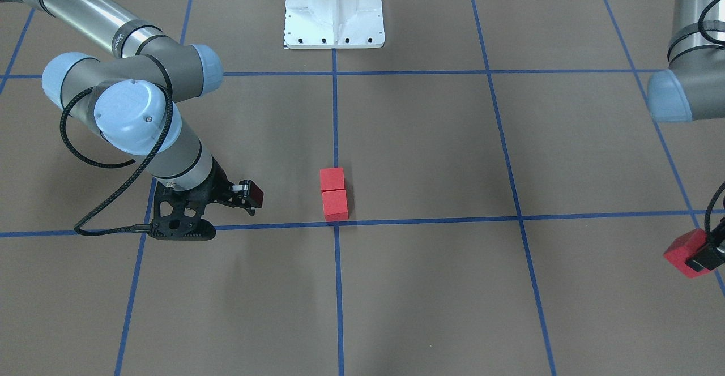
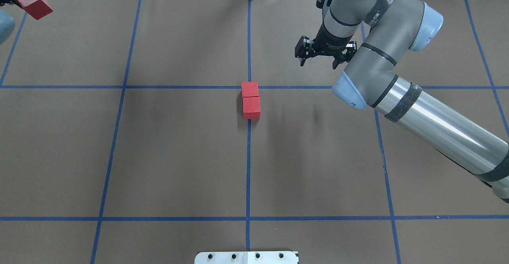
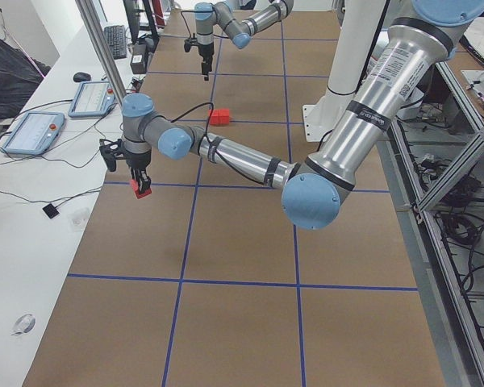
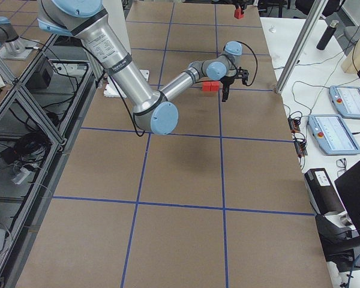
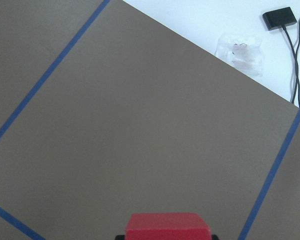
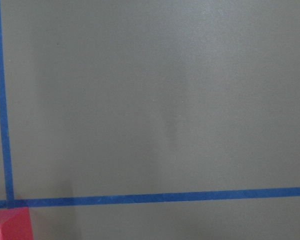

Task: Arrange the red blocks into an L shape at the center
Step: 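Lift the red cube with the left gripper and raise it away from the table, then carry the red cube with the left gripper toward the two center cubes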

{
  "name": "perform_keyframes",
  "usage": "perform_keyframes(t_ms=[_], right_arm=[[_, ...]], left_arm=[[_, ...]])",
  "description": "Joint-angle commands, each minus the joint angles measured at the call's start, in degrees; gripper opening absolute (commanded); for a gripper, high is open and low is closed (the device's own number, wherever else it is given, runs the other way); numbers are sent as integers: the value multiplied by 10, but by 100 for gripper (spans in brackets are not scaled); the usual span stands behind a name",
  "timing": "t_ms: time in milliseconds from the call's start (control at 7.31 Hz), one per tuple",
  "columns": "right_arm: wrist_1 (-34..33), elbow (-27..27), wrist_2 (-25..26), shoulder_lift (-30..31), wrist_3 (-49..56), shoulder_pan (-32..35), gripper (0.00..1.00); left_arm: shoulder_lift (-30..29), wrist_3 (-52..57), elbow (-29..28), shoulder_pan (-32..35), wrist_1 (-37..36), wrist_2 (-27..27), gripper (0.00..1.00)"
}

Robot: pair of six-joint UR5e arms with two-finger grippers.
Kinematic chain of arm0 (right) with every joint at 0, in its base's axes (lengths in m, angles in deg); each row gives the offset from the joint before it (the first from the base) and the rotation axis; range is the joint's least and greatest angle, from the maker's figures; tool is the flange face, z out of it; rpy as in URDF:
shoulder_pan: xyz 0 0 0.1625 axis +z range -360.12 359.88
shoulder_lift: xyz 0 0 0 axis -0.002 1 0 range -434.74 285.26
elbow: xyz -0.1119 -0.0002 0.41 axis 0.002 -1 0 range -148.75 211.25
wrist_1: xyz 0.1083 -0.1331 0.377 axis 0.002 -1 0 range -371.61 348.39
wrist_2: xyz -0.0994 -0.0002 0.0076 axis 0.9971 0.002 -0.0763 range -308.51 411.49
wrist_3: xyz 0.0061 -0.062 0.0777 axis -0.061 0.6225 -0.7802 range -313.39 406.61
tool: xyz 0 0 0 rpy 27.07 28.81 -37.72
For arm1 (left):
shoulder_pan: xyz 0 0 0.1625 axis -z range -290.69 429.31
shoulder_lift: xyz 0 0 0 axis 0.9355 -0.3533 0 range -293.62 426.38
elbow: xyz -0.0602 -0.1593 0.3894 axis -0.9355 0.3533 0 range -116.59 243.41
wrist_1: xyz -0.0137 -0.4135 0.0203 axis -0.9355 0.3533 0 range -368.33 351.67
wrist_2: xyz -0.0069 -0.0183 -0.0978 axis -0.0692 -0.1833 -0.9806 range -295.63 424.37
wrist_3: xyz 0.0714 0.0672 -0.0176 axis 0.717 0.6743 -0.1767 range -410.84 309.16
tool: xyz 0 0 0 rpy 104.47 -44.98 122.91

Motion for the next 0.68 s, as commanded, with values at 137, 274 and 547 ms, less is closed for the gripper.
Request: perform_keyframes(t_ms=[137, 274, 547], right_arm=[[2, 2, -1, 2, 0, 2, 99], [2, 2, -1, 3, 0, 2, 99], [11, 2, -1, 4, 1, 10, 99]], left_arm=[[-24, -233, -18, -49, 31, 1, 0], [-29, -301, -17, -72, 29, 0, 0], [-73, -423, -17, -135, -25, 2, 0]])
